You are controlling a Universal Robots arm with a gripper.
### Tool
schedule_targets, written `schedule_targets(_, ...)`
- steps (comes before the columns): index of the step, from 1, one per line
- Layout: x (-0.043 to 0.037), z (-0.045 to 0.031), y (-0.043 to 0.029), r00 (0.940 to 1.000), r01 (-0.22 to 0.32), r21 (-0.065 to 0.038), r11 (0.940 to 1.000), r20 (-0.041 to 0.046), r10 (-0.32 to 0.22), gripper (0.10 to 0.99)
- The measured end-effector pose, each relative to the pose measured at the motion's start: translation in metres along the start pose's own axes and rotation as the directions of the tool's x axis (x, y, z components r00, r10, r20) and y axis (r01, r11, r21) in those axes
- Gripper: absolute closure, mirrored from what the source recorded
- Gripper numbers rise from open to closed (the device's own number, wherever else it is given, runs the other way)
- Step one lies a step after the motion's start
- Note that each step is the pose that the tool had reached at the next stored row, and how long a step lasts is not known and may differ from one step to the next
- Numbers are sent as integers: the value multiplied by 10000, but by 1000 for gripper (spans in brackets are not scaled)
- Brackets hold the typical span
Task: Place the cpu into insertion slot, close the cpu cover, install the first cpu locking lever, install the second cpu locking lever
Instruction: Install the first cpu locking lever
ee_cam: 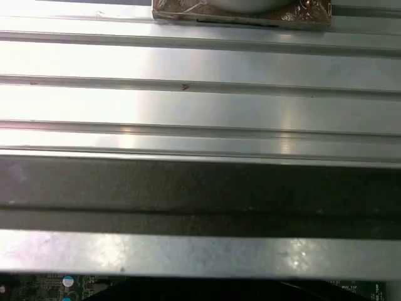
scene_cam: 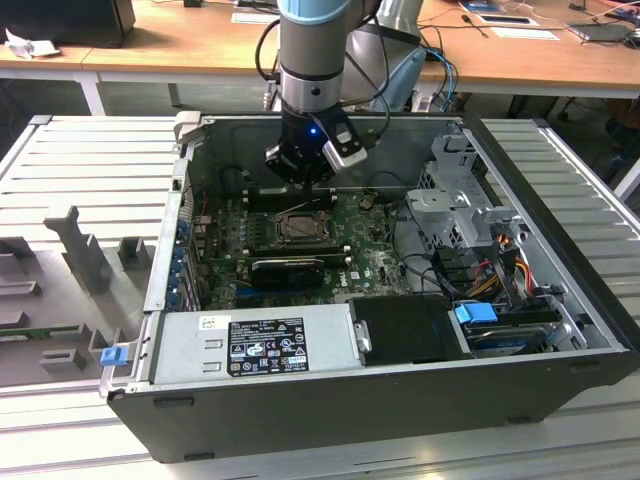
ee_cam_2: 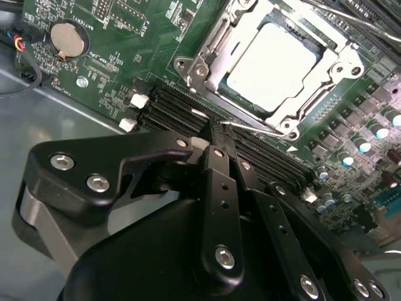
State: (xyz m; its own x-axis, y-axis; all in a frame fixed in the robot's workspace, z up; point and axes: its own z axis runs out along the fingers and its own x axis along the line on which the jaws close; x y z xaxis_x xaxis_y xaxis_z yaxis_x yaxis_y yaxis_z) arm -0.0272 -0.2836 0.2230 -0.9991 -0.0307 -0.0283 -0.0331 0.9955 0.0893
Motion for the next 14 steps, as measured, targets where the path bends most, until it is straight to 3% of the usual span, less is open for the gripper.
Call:
schedule_targets(8, -36, 19, -29, 10000, 82, -4, 10000, -6, -82, 980)
schedule_targets(14, -61, 93, -38, 10000, 82, -1, 10000, -3, -82, 980)
